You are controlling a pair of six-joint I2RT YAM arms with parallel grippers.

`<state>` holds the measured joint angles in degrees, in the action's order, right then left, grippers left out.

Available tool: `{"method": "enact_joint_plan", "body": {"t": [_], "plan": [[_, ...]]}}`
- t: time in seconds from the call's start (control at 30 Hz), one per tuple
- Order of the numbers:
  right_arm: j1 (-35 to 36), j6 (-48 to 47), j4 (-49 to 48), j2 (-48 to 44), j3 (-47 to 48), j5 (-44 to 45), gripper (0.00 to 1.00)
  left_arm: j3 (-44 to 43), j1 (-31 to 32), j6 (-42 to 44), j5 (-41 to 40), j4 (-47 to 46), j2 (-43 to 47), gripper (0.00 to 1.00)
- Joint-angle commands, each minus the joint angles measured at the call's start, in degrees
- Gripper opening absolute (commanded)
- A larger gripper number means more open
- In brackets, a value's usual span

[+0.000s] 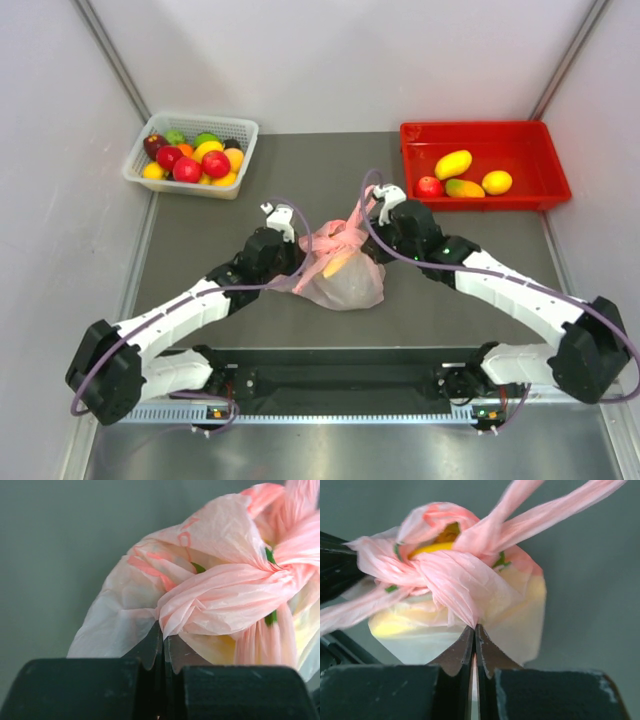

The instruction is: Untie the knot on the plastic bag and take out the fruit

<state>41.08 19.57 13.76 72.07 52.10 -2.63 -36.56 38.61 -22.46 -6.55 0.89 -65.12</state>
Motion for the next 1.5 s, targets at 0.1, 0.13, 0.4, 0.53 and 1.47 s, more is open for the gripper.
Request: {"method": "enact_joint_plan", "body": {"t": [0.1,0.13,0.4,0.53,1.47], "plan": [[0.49,10.81,10.13,-12.2,-3.83,25.44,0.0,2.27,-0.29,-3.73,-14.44,2.9,3.51,0.0],[0.58,12.23,11.54,-13.35,-4.28,27.14,0.0,2.63,-0.46,-4.17,-15.24,2.89,3.95,0.0],[0.49,23.05,23.33,-21.44,-6.92,37.96,0.0,5.79,-0.99,-9.71,-19.65,1.67,7.72,0.0],[0.58,14.73,13.6,-24.52,-7.89,28.59,0.09,7.11,-1.08,-7.61,-14.03,-2.81,9.14,0.0],[4.98,-6.13,5.13,14.4,21.11,11.65,0.8,4.83,-1.17,-4.08,-6.72,-2.03,8.61,0.0]]}}
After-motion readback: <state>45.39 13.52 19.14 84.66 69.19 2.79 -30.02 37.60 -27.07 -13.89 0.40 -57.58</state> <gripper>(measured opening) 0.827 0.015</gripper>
